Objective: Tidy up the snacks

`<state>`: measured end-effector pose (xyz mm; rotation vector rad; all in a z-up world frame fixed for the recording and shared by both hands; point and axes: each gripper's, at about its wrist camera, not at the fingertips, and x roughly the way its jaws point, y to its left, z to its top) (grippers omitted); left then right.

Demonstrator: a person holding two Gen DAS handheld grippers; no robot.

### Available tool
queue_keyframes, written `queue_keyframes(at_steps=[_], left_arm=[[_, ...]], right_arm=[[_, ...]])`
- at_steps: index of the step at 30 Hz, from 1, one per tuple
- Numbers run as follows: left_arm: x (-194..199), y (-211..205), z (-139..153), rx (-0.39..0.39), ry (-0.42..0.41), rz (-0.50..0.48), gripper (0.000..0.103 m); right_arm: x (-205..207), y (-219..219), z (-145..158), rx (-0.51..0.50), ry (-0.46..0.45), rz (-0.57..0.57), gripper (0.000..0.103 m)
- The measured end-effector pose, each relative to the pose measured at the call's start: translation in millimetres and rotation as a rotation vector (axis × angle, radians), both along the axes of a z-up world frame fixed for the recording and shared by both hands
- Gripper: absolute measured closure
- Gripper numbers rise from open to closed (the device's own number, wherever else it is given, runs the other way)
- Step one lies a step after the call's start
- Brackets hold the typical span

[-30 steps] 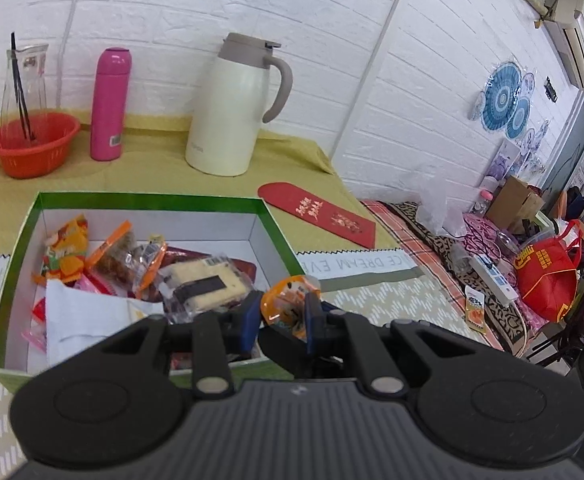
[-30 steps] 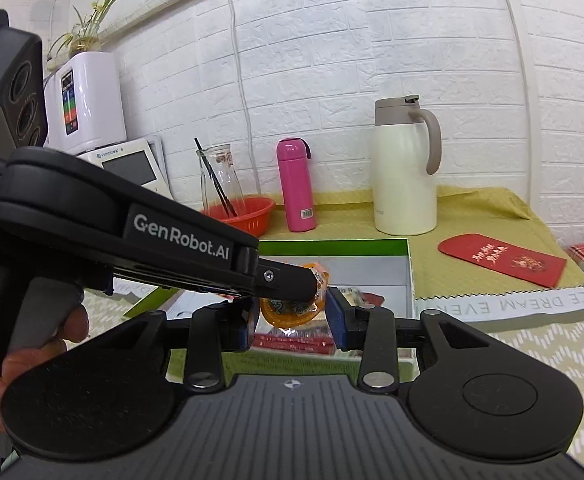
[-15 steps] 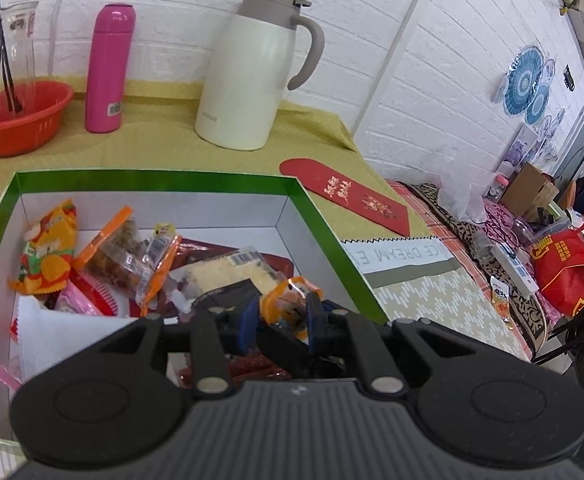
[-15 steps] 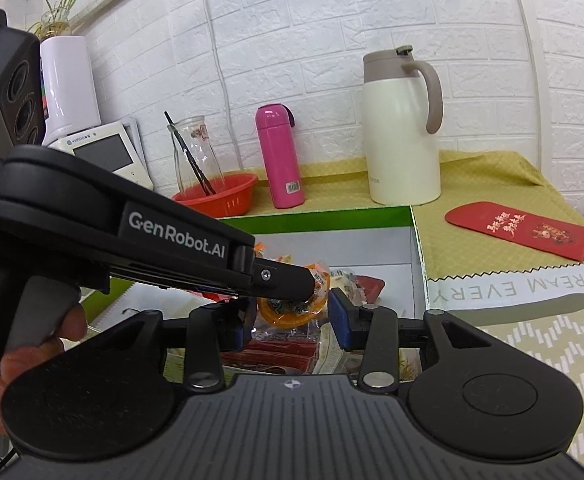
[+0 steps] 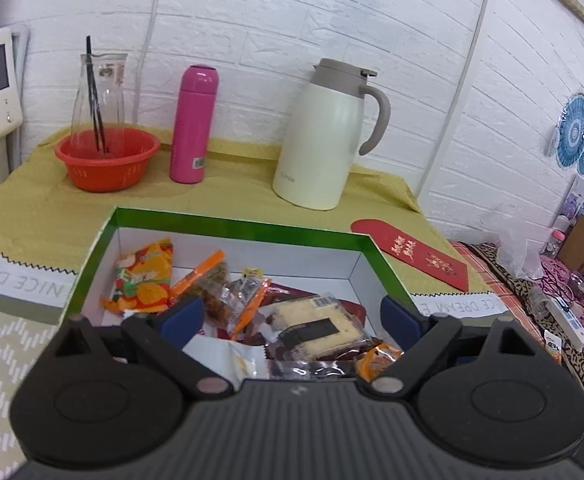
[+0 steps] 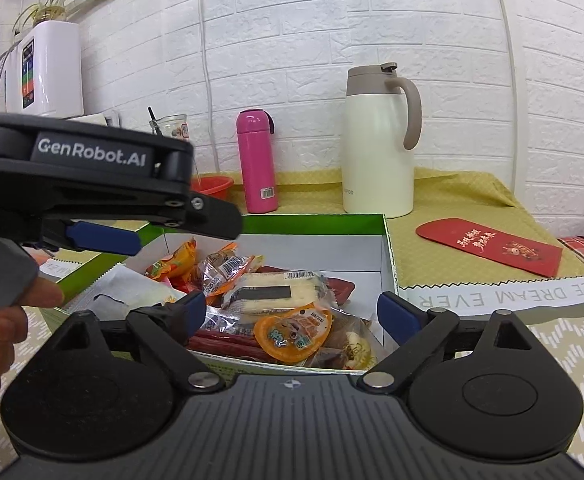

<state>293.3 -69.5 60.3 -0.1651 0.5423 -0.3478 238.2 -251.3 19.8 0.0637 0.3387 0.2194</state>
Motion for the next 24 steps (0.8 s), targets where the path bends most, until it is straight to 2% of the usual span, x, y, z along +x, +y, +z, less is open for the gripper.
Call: queue_keyframes(at_steps=[3,7,16,24], left_arm=[[-9.0,3.5,2.9,0.063,-0.013,0.046,0.013],[-32.1,17.1,6.0,0.115,-0.042,0.09,0.013],[-118.9,46.7,-1.9,0.189,-0.042,0.225,0.013],[-177.5,54.7,-30.4,0.213,0.024,0.255,0.013]], right_arm=[[-0.6,2.3,3.2,-0.005,0.041,-0.005,0.0],[-25.8,3.2,12.5,-0.023,0.035,-0.026,0.0],[-101.0,-8.0,15.5,-0.03,0.099,-0.098,0.0],[-141.4,-7.1,-1.7,-0.067,0.156,-0.119,0.0]])
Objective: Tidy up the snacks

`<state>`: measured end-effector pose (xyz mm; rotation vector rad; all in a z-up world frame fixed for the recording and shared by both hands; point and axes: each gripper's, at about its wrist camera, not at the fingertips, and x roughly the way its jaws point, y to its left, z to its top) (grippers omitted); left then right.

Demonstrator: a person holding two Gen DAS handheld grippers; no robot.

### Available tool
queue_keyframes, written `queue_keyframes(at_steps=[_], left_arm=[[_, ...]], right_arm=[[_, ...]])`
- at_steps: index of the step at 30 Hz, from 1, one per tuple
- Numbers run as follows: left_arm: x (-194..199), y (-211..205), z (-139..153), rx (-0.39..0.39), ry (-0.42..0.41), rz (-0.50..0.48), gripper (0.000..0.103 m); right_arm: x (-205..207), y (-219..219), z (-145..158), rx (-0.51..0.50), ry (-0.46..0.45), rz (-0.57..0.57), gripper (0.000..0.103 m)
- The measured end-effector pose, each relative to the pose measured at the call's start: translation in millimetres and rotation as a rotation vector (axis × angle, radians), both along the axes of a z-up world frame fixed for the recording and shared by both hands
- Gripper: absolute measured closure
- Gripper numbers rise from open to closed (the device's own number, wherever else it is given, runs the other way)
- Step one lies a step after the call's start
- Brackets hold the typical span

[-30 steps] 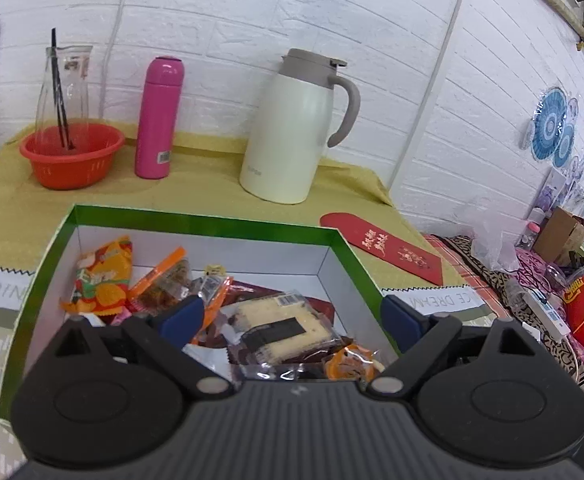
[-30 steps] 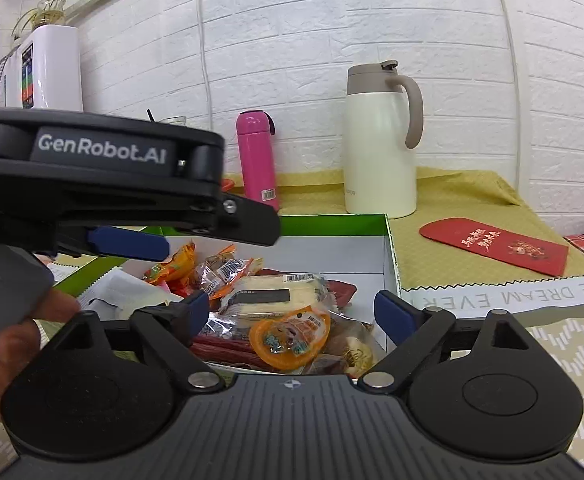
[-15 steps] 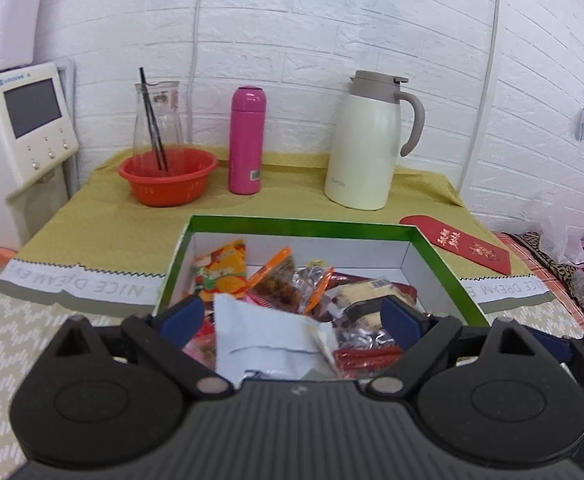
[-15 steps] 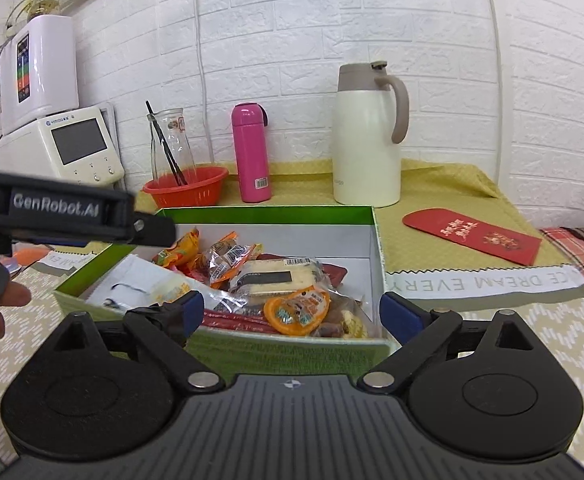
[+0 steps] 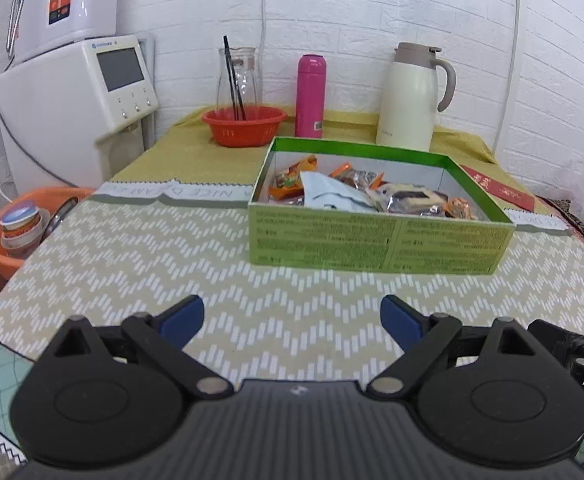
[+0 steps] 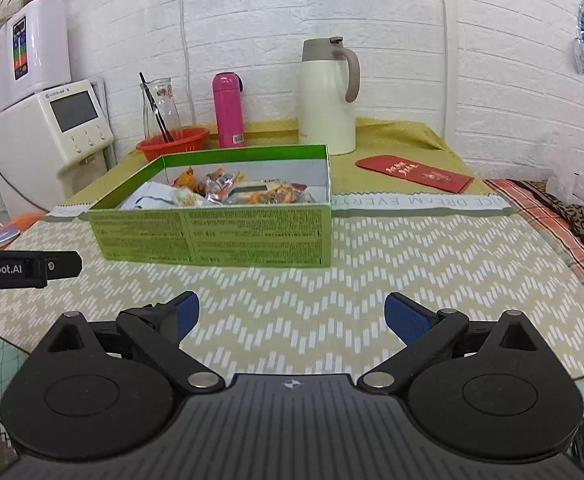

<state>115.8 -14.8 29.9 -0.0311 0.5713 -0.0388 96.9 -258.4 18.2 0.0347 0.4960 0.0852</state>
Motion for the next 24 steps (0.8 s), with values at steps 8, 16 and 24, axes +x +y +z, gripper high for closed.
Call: queue_keyframes(at_steps=[8,16,24], left_arm=[[-20.2,2.7,-4.3,0.044,-0.007,0.018,0.013],[-14.8,7.1,-10.9,0.069,0.021,0.038,0.013],[-15.6,9.2,-15.3,0.077,0.019,0.029,0.013]], right_arm=[[-13.3,9.0,-2.7,-0.028,0.004,0.003,0.0],[-9.8,18.6,-7.0,-0.048,0.018,0.02,0.0],[-4.4,22.6,-9.8,-0.052,0.031,0.024,0.0]])
